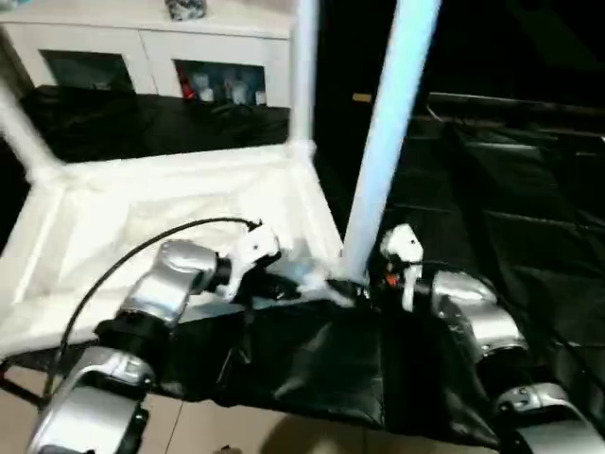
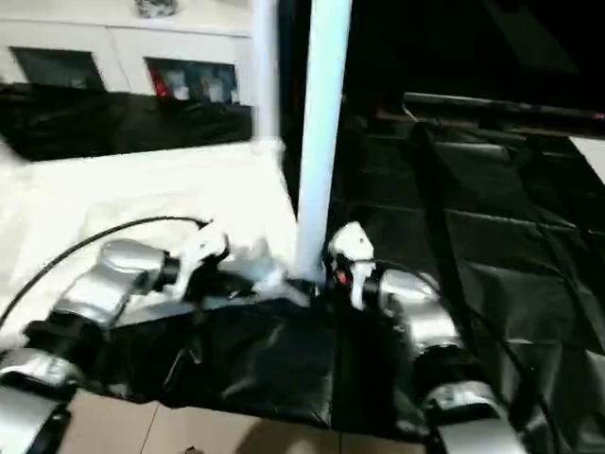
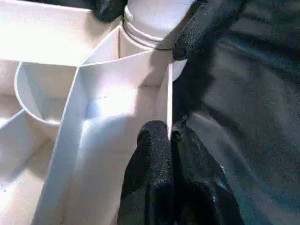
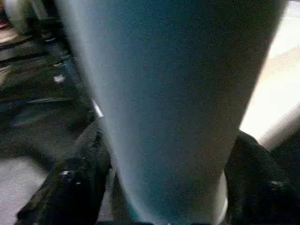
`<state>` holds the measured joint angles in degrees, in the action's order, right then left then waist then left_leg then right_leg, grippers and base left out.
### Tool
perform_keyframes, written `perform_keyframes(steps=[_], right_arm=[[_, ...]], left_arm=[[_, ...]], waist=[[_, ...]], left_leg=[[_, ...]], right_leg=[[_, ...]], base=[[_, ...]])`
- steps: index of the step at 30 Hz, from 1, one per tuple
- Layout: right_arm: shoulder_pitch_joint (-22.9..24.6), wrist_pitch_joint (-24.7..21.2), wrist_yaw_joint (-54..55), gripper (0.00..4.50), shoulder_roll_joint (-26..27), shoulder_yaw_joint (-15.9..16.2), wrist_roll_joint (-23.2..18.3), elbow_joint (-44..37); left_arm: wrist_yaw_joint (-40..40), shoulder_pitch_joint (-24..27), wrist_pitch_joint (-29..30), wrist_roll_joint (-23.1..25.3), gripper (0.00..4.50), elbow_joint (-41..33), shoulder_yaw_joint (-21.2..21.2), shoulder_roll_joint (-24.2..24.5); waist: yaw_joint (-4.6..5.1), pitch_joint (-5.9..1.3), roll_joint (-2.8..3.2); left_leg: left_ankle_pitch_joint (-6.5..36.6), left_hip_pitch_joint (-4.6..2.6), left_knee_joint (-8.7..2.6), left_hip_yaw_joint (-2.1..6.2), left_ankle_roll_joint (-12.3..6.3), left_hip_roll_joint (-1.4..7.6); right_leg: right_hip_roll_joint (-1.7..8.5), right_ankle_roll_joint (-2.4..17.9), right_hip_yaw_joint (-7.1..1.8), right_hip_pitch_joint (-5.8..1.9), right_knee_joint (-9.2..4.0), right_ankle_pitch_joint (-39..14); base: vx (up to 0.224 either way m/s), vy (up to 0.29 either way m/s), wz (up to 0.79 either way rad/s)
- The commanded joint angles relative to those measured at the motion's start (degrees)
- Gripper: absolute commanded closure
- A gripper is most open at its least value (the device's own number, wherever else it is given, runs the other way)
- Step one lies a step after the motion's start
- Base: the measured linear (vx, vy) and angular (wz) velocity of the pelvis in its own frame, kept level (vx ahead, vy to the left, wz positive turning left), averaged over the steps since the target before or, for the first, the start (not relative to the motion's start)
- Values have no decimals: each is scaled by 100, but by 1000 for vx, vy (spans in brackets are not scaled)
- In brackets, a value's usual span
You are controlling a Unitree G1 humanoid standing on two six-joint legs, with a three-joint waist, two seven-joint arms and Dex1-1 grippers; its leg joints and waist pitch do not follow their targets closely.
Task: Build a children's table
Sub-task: Rotate leg to tighten
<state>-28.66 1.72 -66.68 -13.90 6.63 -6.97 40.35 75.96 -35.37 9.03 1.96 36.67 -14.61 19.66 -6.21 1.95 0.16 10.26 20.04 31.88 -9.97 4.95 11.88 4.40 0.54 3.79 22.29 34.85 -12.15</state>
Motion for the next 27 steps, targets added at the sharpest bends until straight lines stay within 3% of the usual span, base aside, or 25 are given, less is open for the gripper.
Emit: perform_keyframes(steps=[1, 11, 14, 17, 18, 19, 21, 22, 23, 26, 27], right_arm=[[136, -198, -781, 167, 113, 595, -48, -189], [110, -494, -1298, 193, -27, 730, -87, -352], [89, -420, -883, 193, 102, 577, -53, -253], [56, -341, -581, 194, 177, 496, 2, -145], [-35, -215, 144, 194, 321, 356, 155, 107], [-35, -215, 144, 194, 321, 356, 155, 107], [-244, -89, 1613, 194, 590, 87, 385, 614], [-327, -55, 2269, 194, 729, -41, 451, 803], [-327, -55, 2269, 194, 729, -41, 451, 803], [-415, -77, 3008, 194, 896, -205, 474, 972], [-454, -115, 3539, 194, 1066, -304, 483, 1035]], left_arm=[[111, -11, -2, -35, 450, -112, -190, -98], [262, -16, 40, -65, 450, -137, -204, 25], [-325, -107, 10, 46, 450, 52, -72, -95], [-612, -163, -3, 98, 450, 151, -18, -164], [-1075, -254, 10, 161, 450, 294, 71, -296], [-1075, -254, 10, 161, 450, 294, 71, -296], [-1818, -392, 106, 222, 450, 493, 204, -583], [-2167, -459, 134, 240, 450, 600, 257, -737], [-2167, -459, 134, 240, 450, 600, 257, -737], [-2538, -533, 131, 262, 450, 728, 295, -910], [-2875, -595, 75, 309, 450, 828, 305, -1062]], waist=[[-7, -247, -19], [-62, -265, -35], [-59, -265, -34], [-64, -236, -29], [-64, -226, -31], [-24, -201, -33], [-4, -192, -27], [23, -201, -6], [39, -209, -22], [63, -217, -28], [77, -221, 18]], left_leg=[[1164, -22, -328, -16, -412, 182], [993, -4, -319, -8, -344, 168], [982, -5, -316, -8, -335, 170], [1204, -22, -344, -2, -246, 170], [1345, -30, -354, 0, -199, 173], [1565, -39, -388, 24, -83, 158], [1667, -50, -392, 25, -35, 160], [1646, -65, -405, 48, 94, 162], [1669, -66, -411, 62, 148, 151], [1551, -23, -391, 41, -1, 143], [1475, -9, -392, 40, 0, 139]], right_leg=[[367, 1438, -260, -244, -413, -658], [381, 1405, -254, -265, -384, -559], [381, 1406, -250, -262, -381, -524], [394, 1334, -255, -243, -434, -956], [400, 1268, -263, -235, -458, -1224], [414, 1146, -260, -219, -506, -1733], [425, 1035, -273, -194, -540, -2061], [434, 1009, -280, -180, -537, -2136], [430, 958, -271, -197, -550, -2182], [399, 1018, -278, -206, -519, -1663], [396, 1034, -284, -208, -504, -1530]], base=[[0, 0, 0], [0, 0, 0], [0, 0, 0], [0, 0, 0], [0, 0, 0], [0, 0, 0], [0, 0, 0], [0, 0, 0], [0, 0, 0], [0, 0, 0], [0, 0, 0]])
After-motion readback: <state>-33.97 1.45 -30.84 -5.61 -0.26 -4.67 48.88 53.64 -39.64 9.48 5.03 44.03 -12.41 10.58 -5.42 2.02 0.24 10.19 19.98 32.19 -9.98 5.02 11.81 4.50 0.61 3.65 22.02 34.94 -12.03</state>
